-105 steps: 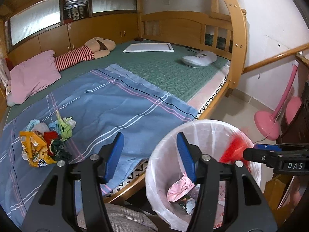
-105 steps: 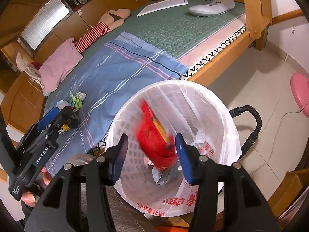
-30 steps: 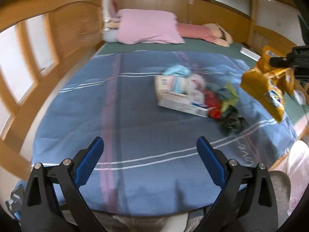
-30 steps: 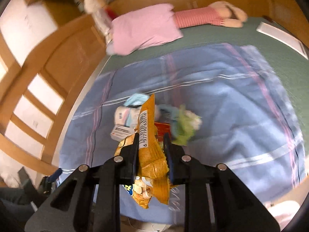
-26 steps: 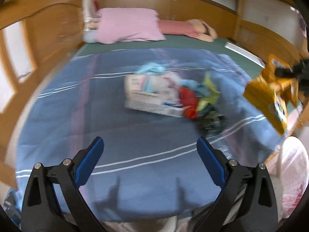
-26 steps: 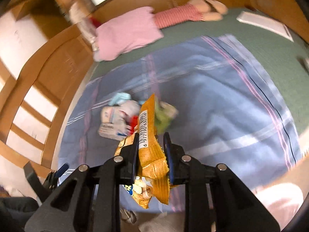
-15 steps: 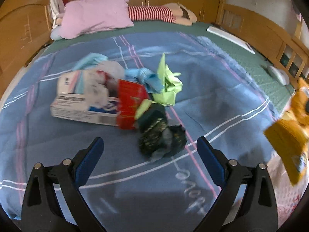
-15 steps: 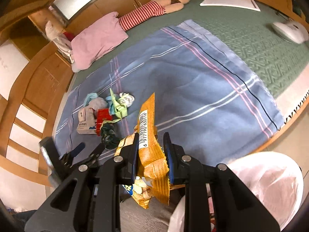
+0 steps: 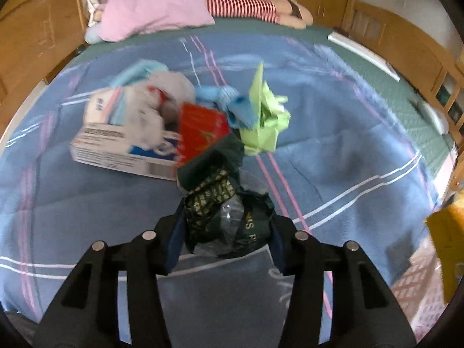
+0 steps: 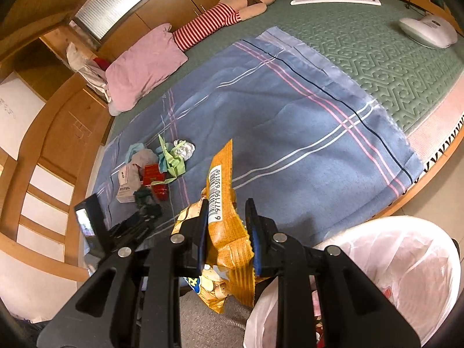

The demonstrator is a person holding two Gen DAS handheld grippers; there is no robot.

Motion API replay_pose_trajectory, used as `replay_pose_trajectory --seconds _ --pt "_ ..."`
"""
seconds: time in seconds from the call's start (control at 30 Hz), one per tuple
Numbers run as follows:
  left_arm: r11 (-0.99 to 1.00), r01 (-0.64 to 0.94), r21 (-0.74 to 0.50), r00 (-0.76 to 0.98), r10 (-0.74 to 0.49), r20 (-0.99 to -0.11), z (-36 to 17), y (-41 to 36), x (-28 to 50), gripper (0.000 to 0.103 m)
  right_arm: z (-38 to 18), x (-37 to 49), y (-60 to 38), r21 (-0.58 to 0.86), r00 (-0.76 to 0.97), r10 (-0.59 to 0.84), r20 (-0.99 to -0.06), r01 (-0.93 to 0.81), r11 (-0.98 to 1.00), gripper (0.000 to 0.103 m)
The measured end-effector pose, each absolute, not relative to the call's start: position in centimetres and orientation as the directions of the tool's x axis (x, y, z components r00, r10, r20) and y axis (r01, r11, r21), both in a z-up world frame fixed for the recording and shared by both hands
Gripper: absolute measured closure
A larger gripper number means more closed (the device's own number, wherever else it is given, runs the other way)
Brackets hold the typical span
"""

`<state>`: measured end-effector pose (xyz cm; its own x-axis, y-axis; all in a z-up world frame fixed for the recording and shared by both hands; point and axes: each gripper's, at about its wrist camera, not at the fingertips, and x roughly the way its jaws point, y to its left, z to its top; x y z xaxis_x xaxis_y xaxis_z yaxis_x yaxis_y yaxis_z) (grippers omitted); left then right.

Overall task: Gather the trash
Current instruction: 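Grasp the dark green bag with the left gripper while the right gripper holds the yellow bag, then carry both bags over the wastebasket with both grippers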

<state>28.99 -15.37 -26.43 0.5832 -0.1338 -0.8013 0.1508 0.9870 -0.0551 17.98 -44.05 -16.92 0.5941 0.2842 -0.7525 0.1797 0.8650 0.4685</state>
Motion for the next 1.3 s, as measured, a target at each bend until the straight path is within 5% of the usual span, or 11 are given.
replay_pose_trajectory --seconds 0.37,0.7,1.3 --pt "0.992 0.119 0.037 0.712 -0.060 -0.699 -17.5 -12.3 23.0 0.053 -13.5 13.7 -41.8 0.474 0.677 0.254 -0.691 0.158 0.866 0.078" --pt "0.957 0.289 0.031 0.774 -0.214 -0.595 -10.8 -17.8 15.4 0.052 -8.5 3.7 -41.9 0.332 0.777 -0.004 -0.629 0.274 0.902 0.078" --pt "0.753 0.654 0.078 0.632 -0.485 -0.604 -12.5 -34.2 3.6 0.052 -9.0 -10.5 -47.5 0.276 0.741 -0.273 -0.614 0.525 0.805 0.078"
